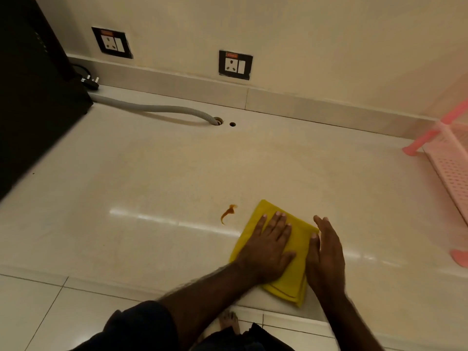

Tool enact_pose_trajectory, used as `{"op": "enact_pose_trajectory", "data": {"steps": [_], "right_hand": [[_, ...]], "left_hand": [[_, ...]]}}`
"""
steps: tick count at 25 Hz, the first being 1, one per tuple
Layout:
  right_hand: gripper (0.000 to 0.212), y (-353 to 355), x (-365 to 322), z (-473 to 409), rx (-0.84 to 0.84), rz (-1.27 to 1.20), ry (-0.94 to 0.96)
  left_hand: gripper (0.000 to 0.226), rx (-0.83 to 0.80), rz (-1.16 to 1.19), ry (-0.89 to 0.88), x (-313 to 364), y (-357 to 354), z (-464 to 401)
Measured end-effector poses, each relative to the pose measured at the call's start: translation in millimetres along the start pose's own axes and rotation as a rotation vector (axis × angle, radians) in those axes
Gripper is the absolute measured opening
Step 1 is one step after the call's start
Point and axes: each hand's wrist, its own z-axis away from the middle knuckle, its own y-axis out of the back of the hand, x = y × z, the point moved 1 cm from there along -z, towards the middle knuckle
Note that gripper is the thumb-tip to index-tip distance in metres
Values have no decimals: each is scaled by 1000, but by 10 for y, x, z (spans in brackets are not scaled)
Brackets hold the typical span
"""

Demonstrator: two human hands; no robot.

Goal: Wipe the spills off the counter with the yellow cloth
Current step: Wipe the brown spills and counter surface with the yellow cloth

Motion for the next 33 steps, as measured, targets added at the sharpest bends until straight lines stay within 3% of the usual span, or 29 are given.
{"op": "enact_pose_trajectory", "data": {"steps": [4,9,16,23,28,33], "right_hand": [[59,100,319,138,3,208,121],[68,90,392,144,-94,249,12],[79,56,425,142,-214,290,-22],[84,56,410,136,-251,293,-3],[86,107,394,158,-181,196,-28],[86,136,397,168,-118,127,-49]], "left_hand": [[74,60,-13,-33,-129,-74,49],[70,156,-20,69,-458,106,269],[72,150,-47,93,-1037,171,967],[76,191,-92,357,-1647,458,497],[83,170,-83,571,-1338,357,-107],[83,147,-80,386,-724,162,-253]]}}
